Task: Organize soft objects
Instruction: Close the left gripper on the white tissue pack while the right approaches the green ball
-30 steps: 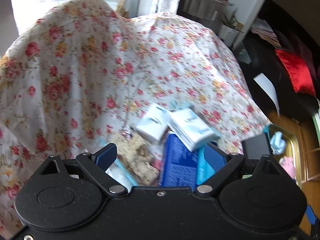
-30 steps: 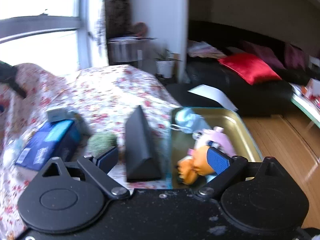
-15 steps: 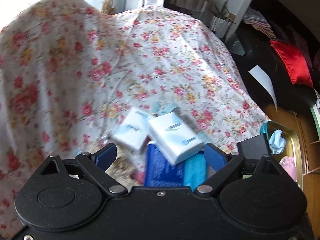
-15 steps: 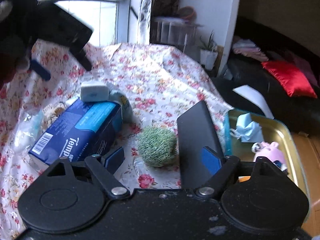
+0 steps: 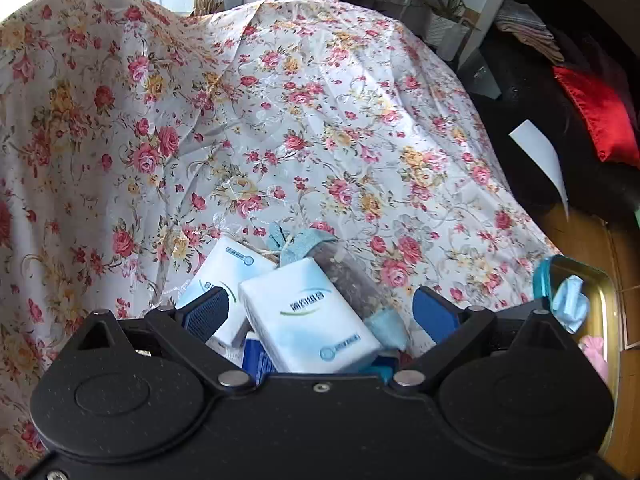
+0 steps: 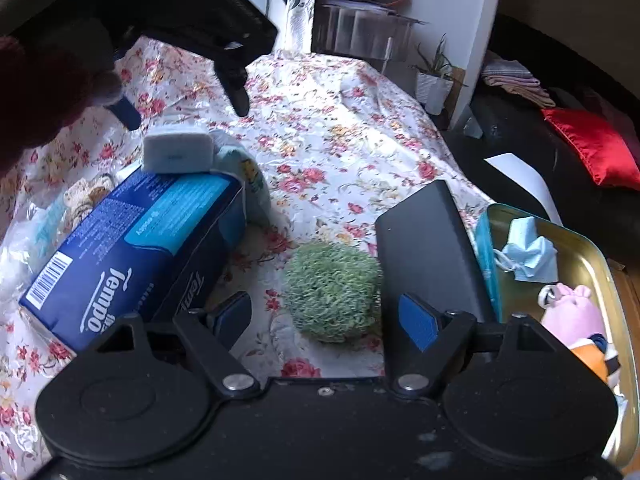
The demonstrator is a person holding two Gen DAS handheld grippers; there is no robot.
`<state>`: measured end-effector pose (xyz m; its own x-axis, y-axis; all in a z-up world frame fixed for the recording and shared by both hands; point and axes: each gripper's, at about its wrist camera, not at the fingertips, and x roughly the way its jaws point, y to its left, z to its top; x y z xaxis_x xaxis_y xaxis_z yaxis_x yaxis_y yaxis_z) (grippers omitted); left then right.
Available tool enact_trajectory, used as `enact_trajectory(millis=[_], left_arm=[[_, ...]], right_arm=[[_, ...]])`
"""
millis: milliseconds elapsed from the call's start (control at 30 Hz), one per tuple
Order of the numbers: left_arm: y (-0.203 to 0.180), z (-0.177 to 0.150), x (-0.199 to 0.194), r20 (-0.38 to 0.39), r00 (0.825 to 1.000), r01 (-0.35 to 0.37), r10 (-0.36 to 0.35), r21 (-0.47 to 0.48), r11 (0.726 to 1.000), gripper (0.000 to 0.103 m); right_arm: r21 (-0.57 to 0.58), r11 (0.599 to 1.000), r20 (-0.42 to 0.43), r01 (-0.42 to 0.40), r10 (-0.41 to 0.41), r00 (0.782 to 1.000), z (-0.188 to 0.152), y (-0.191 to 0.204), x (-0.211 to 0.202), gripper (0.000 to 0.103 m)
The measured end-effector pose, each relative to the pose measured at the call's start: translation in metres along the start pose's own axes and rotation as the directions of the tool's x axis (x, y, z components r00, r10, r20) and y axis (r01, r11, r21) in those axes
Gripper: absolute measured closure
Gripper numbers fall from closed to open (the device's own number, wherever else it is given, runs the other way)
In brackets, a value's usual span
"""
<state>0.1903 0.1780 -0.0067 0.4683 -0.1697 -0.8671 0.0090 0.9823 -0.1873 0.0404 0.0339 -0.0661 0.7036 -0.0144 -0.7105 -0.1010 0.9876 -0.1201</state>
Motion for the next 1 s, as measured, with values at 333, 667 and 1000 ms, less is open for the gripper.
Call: enact_trajectory(millis=[333, 667, 1000], left_arm=[[-0.001, -0.001, 0.018, -0.03, 0.999, -0.034, 0.035, 0.017, 0.999, 0.04], [0.003, -0.012, 0.007, -0.003, 1.0, -0.03, 0.031, 0.025, 0.999, 0.053], [-0.003, -0.049, -0.028, -0.045, 0.998, 0.045, -0.042, 0.063, 0.997, 0.053]], right_arm=[[0.023, 1.0, -0.053, -0.019, 0.02, 0.998, -0.003, 0.004, 0.015, 0.062], [0.16, 0.984, -0.096, -0.076, 0.092, 0.991, -0.019, -0.017, 0.006, 0.085], [0.134, 0.986, -0.141, -0.099, 0.118, 0.983, -0.04, -0.014, -0.034, 0.085]])
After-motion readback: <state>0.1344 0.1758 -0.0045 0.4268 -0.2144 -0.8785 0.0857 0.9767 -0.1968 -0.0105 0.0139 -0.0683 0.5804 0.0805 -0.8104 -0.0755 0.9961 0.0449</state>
